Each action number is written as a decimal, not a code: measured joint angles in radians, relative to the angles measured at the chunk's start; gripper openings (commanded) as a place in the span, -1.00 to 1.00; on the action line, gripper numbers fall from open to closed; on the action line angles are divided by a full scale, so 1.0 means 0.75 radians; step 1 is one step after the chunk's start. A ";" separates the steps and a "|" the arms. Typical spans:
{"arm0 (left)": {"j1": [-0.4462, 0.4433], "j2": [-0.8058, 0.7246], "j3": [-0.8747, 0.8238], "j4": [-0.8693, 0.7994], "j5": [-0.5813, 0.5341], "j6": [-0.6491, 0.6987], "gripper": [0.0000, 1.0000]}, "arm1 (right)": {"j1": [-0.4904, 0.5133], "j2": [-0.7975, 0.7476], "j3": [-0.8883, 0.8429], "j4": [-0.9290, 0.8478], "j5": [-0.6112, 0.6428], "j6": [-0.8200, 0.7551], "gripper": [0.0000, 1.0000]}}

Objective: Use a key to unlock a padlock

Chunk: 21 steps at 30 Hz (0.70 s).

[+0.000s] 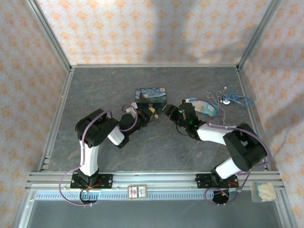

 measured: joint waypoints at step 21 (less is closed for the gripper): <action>-0.032 -0.235 -0.036 -0.470 -0.128 0.141 0.07 | 0.115 -0.098 0.114 -0.234 0.095 -0.453 0.08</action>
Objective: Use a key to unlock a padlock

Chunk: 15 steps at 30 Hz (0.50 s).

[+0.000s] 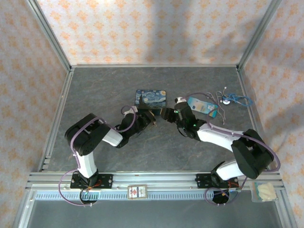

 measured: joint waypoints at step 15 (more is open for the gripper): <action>0.337 -0.397 -0.113 -0.205 -0.094 0.111 0.17 | 0.225 0.418 0.434 -0.358 -0.002 -0.373 -0.09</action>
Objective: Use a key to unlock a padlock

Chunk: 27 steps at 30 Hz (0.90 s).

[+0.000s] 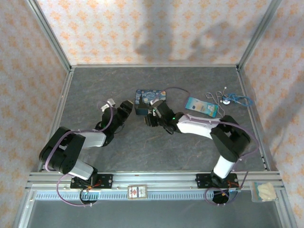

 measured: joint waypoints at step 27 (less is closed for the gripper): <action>0.022 0.089 -0.015 0.163 0.078 -0.039 0.16 | 0.056 0.278 0.197 -0.193 0.384 -0.190 -0.43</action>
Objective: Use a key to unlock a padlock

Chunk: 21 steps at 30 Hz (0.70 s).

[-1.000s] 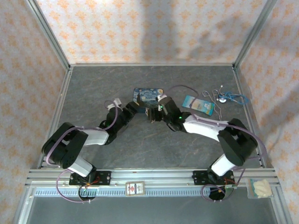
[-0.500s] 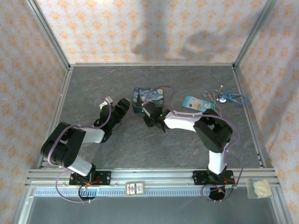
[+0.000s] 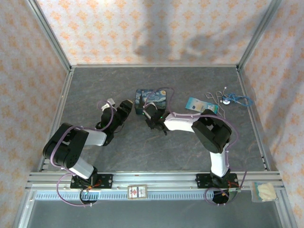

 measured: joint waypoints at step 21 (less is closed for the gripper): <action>0.000 0.026 -0.022 0.076 0.028 -0.031 0.16 | -0.049 -0.091 -0.104 0.149 -0.151 -0.330 -1.00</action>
